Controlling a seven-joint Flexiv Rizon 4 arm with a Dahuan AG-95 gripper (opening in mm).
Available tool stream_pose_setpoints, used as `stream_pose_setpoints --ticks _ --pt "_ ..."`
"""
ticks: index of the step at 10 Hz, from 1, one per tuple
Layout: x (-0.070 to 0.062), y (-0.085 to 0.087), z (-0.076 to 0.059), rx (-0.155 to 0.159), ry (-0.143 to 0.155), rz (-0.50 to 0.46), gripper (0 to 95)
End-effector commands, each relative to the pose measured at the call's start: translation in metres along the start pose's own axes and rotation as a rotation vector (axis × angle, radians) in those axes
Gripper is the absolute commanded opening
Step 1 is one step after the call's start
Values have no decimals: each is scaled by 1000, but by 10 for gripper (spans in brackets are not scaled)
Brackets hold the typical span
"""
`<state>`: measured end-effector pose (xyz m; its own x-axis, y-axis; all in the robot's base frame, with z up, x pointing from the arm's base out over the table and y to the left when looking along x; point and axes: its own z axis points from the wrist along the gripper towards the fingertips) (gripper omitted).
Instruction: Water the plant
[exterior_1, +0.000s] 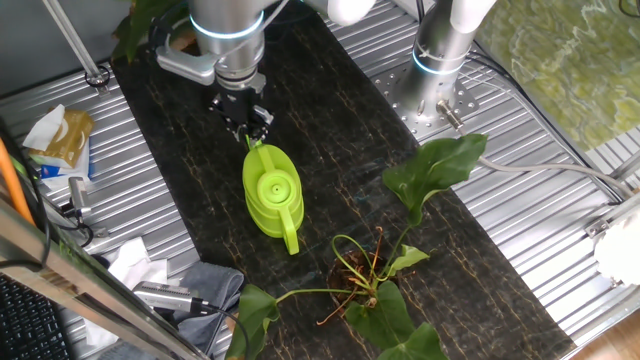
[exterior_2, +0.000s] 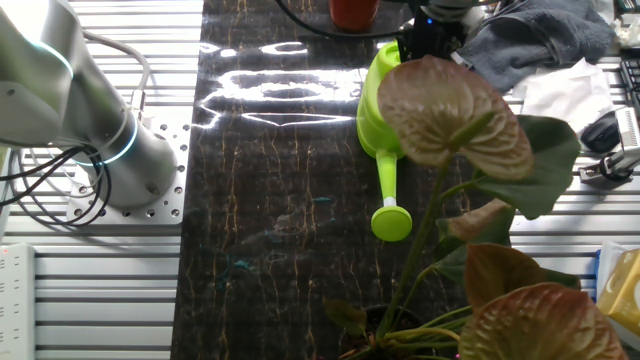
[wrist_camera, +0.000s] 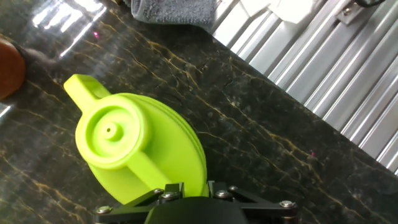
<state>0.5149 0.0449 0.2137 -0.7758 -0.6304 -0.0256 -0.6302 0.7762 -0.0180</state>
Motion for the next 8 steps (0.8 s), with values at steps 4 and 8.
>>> stream_pose_setpoints --ticks 4,8 --pt "-2 -1 0 -20 23 31 190" --pt "-1 -1 1 8 26 12 190"
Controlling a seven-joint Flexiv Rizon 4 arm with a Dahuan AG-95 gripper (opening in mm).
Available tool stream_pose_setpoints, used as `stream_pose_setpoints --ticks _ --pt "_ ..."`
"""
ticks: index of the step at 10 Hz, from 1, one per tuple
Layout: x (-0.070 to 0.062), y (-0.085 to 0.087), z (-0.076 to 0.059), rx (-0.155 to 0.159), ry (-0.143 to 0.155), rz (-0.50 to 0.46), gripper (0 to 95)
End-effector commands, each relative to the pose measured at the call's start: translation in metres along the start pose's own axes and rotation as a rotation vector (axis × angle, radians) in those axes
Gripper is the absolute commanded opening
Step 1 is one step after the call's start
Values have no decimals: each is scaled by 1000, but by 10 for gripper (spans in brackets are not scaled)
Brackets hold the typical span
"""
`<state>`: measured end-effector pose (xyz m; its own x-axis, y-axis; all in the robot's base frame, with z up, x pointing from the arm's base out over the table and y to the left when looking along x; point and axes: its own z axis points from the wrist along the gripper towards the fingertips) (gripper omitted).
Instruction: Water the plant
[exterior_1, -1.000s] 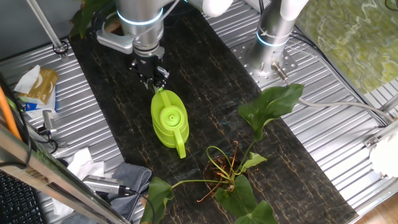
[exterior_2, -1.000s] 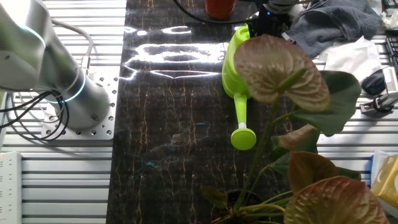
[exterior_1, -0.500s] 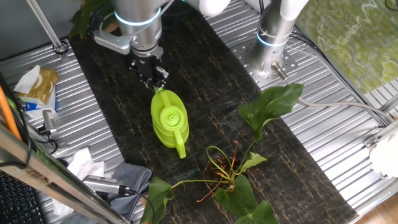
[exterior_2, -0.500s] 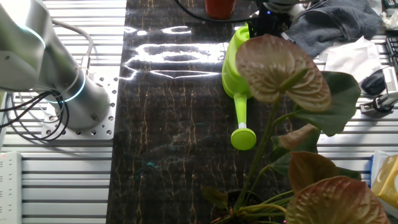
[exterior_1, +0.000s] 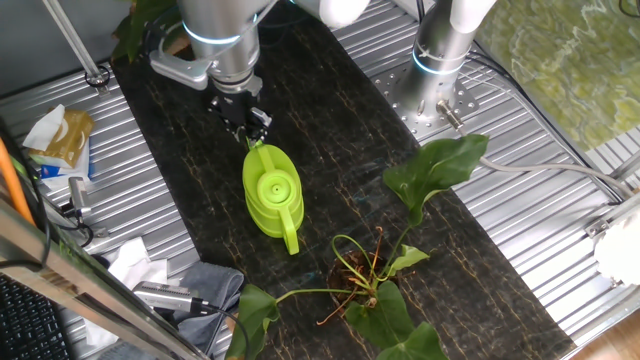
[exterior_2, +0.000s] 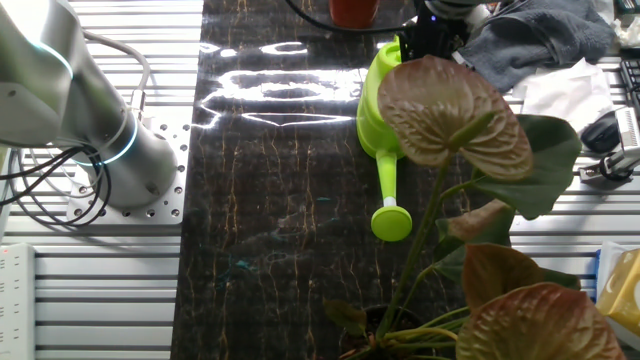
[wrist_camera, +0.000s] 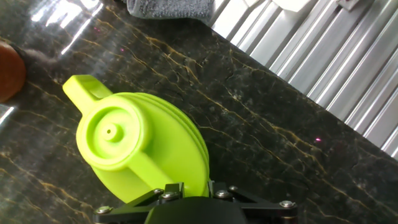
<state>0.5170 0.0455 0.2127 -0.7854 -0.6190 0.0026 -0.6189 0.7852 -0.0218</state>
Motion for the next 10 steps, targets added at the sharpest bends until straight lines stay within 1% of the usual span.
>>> stream_pose_setpoints --ticks 1,3,5,7,10 --pt "1 0 0 6 -2 -3 190" --pt "1 0 0 22 7 -15 190" --pt "1 0 0 67 22 -46 190" --pt "1 0 0 79 23 -57 190" --pt "1 0 0 76 16 -49 190"
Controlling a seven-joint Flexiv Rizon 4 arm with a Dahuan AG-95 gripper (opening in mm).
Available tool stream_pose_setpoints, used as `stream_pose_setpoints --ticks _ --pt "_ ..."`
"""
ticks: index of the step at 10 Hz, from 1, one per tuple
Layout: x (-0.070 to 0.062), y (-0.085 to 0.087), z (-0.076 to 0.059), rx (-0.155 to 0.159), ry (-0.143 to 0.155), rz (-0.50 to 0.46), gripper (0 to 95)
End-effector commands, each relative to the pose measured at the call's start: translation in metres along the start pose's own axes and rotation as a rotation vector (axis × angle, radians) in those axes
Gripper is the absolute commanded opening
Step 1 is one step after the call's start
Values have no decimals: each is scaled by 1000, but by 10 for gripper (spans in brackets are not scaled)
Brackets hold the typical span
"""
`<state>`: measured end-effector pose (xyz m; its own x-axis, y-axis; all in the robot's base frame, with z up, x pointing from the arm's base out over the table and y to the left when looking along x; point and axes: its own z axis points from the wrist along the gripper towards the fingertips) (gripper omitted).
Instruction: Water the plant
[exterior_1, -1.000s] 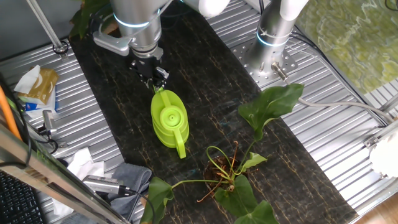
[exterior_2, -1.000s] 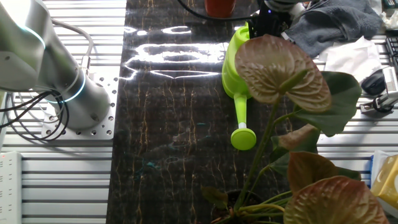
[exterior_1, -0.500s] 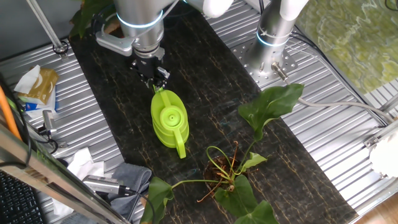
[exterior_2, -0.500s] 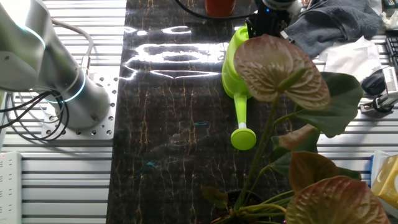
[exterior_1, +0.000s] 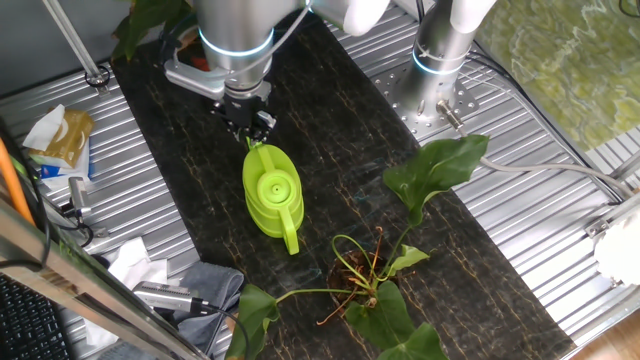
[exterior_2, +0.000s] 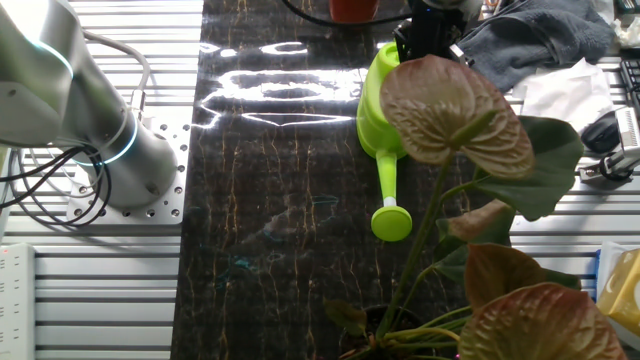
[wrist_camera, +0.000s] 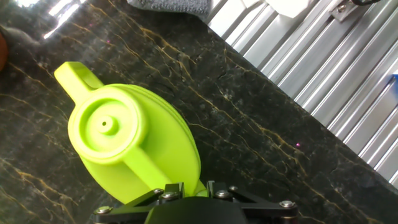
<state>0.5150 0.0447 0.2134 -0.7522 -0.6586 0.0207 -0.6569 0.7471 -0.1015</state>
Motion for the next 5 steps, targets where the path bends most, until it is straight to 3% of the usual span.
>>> stream_pose_setpoints --ticks 1,5 --pt "-1 -1 1 -4 2 2 190" --pt "-1 -1 0 -3 0 -20 190"
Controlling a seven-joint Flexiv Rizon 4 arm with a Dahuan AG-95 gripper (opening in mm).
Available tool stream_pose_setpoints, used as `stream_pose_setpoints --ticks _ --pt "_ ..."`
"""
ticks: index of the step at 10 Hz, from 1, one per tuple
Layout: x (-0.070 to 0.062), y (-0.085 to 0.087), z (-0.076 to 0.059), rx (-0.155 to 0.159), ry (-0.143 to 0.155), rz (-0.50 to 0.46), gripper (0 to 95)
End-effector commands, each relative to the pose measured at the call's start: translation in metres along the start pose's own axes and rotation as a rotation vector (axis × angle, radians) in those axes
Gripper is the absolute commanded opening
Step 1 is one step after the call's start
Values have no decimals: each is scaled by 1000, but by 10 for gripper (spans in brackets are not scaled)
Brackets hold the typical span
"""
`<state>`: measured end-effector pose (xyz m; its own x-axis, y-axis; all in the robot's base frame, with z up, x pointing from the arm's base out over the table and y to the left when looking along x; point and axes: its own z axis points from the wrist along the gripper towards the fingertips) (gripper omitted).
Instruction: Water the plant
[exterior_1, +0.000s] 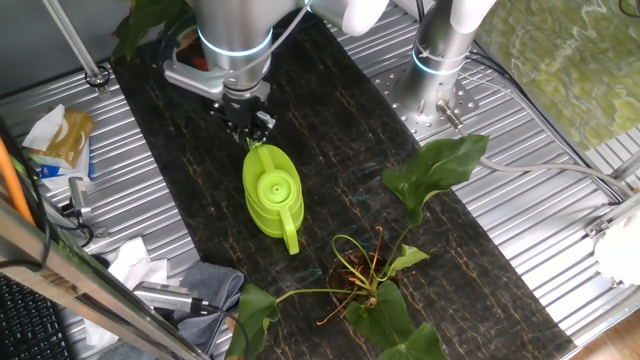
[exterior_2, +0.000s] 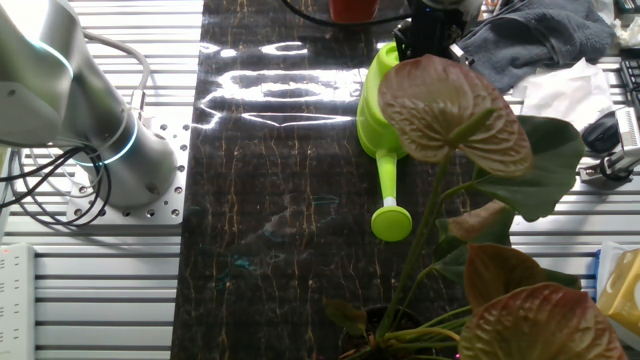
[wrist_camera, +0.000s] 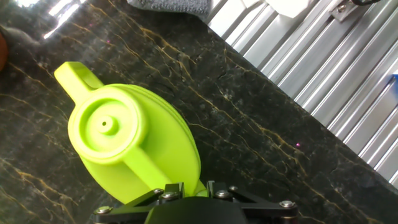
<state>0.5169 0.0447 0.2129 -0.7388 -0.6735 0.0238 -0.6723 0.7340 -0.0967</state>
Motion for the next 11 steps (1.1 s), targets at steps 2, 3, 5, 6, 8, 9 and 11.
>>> stream_pose_setpoints --ticks 2,3,5,6,8,9,11 --pt "1 0 0 1 -2 -2 190" --pt "1 0 0 1 -4 -1 190" --pt "1 1 -1 -5 -18 7 190" --pt "1 1 -1 9 -1 10 190" --pt "1 1 -1 13 -11 3 190" --pt "1 1 -1 17 -10 4 190" --pt "1 1 -1 18 -10 -6 190"
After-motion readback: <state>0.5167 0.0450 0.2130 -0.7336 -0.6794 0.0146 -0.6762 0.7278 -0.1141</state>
